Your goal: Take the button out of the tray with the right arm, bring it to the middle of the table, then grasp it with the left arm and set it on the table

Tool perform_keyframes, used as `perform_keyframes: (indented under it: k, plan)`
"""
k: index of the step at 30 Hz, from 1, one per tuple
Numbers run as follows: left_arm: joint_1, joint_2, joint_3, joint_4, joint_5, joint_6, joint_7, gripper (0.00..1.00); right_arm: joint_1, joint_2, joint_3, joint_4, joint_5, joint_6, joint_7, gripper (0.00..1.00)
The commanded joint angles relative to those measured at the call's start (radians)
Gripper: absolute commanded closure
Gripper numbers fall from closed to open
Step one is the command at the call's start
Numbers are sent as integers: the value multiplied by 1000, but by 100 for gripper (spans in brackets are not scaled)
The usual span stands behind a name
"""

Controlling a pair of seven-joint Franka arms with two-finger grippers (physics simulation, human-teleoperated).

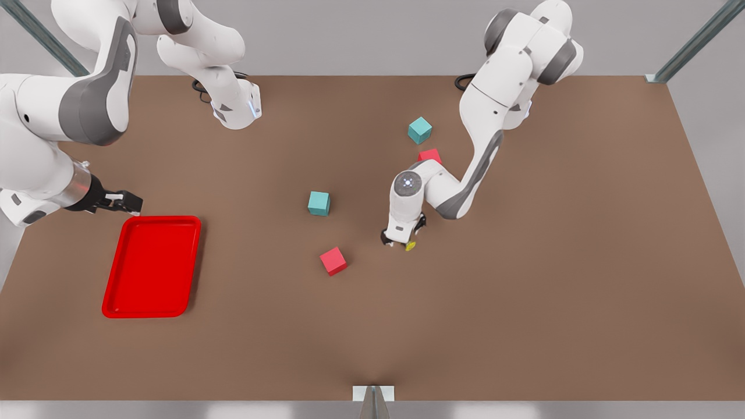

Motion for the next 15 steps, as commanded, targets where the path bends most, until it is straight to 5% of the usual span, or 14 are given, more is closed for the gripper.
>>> perform_keyframes:
  k: [1,15]
  plan:
    - [-1,5,0,0,4,41,-461,0,-6,0,0,0,5,-20,-83,0]
    - [2,78,0,15,24,44,-447,0,-24,10,-3,-4,7,-63,-79,0]
